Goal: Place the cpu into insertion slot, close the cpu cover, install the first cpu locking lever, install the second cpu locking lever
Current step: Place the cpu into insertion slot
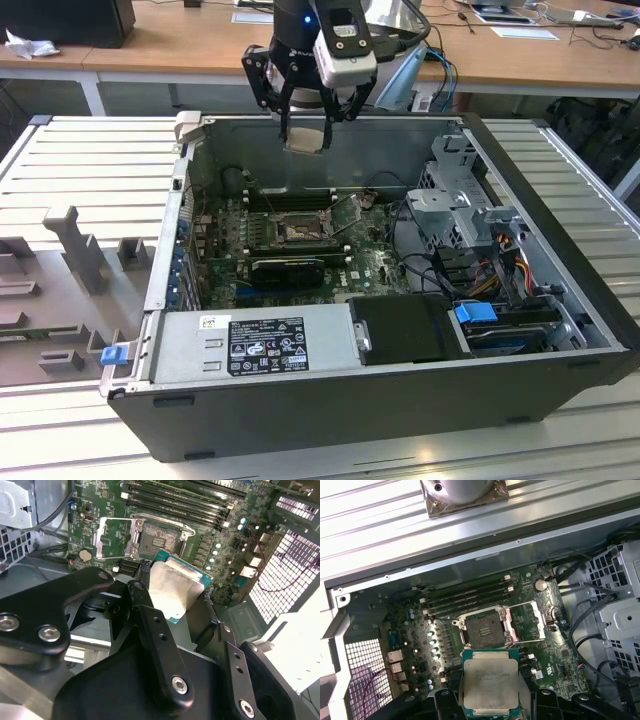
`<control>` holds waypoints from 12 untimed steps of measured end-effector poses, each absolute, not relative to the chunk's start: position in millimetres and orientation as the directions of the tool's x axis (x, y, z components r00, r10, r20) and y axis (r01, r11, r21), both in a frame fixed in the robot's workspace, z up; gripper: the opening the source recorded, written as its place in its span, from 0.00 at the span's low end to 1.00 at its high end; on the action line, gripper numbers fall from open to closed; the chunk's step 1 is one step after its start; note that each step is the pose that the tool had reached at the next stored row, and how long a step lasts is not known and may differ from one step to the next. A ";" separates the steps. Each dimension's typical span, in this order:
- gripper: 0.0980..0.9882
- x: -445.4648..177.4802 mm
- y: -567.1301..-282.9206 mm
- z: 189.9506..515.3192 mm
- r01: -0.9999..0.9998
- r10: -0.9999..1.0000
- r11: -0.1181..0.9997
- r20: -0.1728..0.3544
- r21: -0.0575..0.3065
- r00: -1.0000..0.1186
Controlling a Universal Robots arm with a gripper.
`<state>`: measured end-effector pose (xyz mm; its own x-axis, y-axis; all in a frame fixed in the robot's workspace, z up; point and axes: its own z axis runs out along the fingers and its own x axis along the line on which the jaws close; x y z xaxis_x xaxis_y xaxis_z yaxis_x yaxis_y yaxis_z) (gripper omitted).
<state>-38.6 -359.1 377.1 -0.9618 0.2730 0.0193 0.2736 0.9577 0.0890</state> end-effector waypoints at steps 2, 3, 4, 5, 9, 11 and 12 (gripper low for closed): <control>0.49 -38.6 -359.1 376.7 0.287 0.287 0.954 0.019 0.089 -0.958; 0.49 -38.5 -359.0 376.2 0.291 0.290 0.953 0.019 0.089 -0.957; 0.49 -38.5 -359.0 375.9 0.291 0.291 0.952 0.019 0.089 -0.957; 0.49 -38.6 -359.1 375.7 0.292 0.291 0.952 0.019 0.089 -0.957; 0.49 -38.6 -359.1 374.2 0.292 0.291 0.952 0.019 0.088 -0.956; 0.49 -38.6 -359.1 373.4 0.292 0.291 0.952 0.019 0.088 -0.956; 0.49 -38.6 -359.1 373.3 0.292 0.291 0.952 0.019 0.088 -0.956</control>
<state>-38.6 -359.1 373.3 -0.9565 0.2913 0.0191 0.2918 0.9524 0.0881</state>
